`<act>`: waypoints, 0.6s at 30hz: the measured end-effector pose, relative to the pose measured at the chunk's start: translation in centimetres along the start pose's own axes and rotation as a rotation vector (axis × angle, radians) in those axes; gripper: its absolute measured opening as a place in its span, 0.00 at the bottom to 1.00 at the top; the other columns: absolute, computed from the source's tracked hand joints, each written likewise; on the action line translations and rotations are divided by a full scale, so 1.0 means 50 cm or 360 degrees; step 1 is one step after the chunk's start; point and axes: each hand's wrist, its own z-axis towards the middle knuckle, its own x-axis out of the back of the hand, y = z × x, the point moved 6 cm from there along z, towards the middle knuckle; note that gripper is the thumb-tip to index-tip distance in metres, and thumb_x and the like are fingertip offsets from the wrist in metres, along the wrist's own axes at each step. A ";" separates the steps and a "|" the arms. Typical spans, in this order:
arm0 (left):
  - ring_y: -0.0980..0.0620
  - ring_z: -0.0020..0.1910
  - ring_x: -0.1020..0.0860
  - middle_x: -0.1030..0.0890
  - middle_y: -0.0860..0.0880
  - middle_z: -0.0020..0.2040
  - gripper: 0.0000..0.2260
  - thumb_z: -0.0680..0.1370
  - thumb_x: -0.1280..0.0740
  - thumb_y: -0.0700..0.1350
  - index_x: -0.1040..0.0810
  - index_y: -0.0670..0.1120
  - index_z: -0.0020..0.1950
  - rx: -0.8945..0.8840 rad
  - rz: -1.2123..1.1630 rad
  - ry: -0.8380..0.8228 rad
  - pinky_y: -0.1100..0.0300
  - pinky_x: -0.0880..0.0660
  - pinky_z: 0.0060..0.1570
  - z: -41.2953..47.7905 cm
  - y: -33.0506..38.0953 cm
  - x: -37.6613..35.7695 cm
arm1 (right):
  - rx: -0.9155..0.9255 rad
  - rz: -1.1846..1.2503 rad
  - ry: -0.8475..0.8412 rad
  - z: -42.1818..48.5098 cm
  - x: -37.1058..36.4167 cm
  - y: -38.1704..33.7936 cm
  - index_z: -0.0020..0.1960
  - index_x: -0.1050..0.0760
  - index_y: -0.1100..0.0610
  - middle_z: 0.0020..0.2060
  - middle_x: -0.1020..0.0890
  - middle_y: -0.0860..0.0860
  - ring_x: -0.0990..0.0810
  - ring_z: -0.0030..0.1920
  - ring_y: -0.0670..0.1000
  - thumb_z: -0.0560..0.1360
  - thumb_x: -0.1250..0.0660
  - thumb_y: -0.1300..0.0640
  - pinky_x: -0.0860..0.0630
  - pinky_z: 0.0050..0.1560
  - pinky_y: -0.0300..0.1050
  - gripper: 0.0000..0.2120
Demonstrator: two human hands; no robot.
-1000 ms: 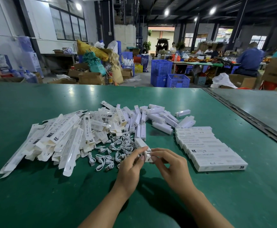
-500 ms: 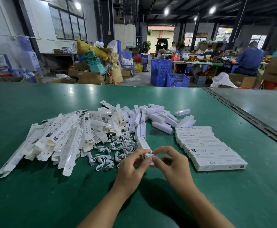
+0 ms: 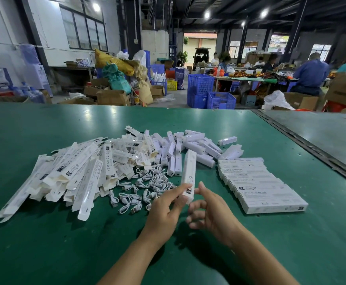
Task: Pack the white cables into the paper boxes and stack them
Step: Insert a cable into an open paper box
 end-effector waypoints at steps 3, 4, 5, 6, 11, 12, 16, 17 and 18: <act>0.58 0.57 0.21 0.19 0.54 0.57 0.18 0.82 0.36 0.41 0.24 0.64 0.64 -0.0028 -0.0007 -0.0040 0.69 0.28 0.58 -0.001 -0.004 -0.003 | -0.0109 0.0099 -0.0147 -0.006 -0.008 -0.003 0.60 0.31 0.64 0.38 0.19 0.59 0.17 0.34 0.57 0.70 0.28 0.47 0.20 0.32 0.46 0.28; 0.56 0.57 0.21 0.19 0.52 0.57 0.21 0.82 0.36 0.38 0.24 0.63 0.65 -0.0033 -0.0002 -0.0067 0.67 0.27 0.59 -0.001 -0.006 -0.004 | -0.0135 0.0138 -0.0192 -0.009 -0.013 -0.001 0.60 0.31 0.64 0.40 0.19 0.60 0.16 0.36 0.57 0.71 0.28 0.49 0.19 0.34 0.46 0.26; 0.55 0.58 0.21 0.20 0.51 0.57 0.23 0.82 0.37 0.36 0.24 0.63 0.66 -0.0038 -0.0001 -0.0097 0.66 0.27 0.60 -0.001 -0.007 -0.005 | -0.0159 0.0158 -0.0245 -0.011 -0.019 0.002 0.60 0.30 0.64 0.42 0.18 0.60 0.16 0.37 0.57 0.72 0.29 0.50 0.19 0.37 0.46 0.24; 0.54 0.59 0.22 0.20 0.50 0.57 0.25 0.81 0.37 0.34 0.24 0.63 0.67 -0.0036 -0.0009 -0.0127 0.66 0.27 0.61 -0.001 -0.009 -0.006 | -0.0170 0.0162 -0.0288 -0.013 -0.025 0.006 0.61 0.30 0.65 0.44 0.18 0.60 0.17 0.39 0.57 0.74 0.30 0.51 0.19 0.40 0.47 0.23; 0.56 0.60 0.22 0.21 0.51 0.59 0.33 0.79 0.39 0.28 0.27 0.67 0.68 -0.0060 -0.0003 -0.0176 0.69 0.28 0.60 0.002 -0.008 -0.007 | 0.0000 0.0224 -0.0264 -0.005 -0.031 0.007 0.60 0.28 0.66 0.45 0.18 0.60 0.18 0.38 0.55 0.77 0.33 0.54 0.19 0.42 0.46 0.18; 0.59 0.63 0.23 0.22 0.53 0.63 0.35 0.78 0.39 0.27 0.27 0.68 0.68 -0.0080 -0.0002 -0.0167 0.70 0.29 0.62 0.002 -0.004 -0.007 | 0.0035 0.0246 -0.0253 -0.004 -0.033 0.005 0.59 0.27 0.65 0.44 0.18 0.59 0.18 0.37 0.54 0.77 0.33 0.54 0.19 0.41 0.45 0.17; 0.63 0.70 0.29 0.26 0.56 0.71 0.37 0.78 0.39 0.26 0.28 0.70 0.67 -0.0099 -0.0049 -0.0123 0.69 0.31 0.66 0.004 -0.002 -0.002 | 0.0096 0.0270 -0.0153 -0.003 -0.038 0.008 0.58 0.25 0.63 0.45 0.17 0.58 0.17 0.37 0.53 0.76 0.34 0.52 0.20 0.39 0.44 0.16; 0.63 0.68 0.27 0.24 0.57 0.70 0.33 0.80 0.38 0.31 0.28 0.69 0.68 -0.0091 -0.0043 -0.0086 0.68 0.29 0.65 0.004 -0.005 0.000 | 0.0124 0.0305 -0.0073 -0.002 -0.036 0.009 0.59 0.26 0.63 0.45 0.16 0.58 0.17 0.37 0.54 0.77 0.35 0.52 0.20 0.39 0.44 0.17; 0.63 0.67 0.26 0.23 0.59 0.68 0.28 0.81 0.37 0.37 0.29 0.69 0.69 -0.0071 -0.0025 -0.0033 0.67 0.28 0.65 0.005 -0.009 0.002 | 0.0165 0.0370 0.0061 0.001 -0.030 0.008 0.59 0.27 0.64 0.46 0.16 0.58 0.17 0.37 0.54 0.78 0.36 0.53 0.19 0.38 0.43 0.17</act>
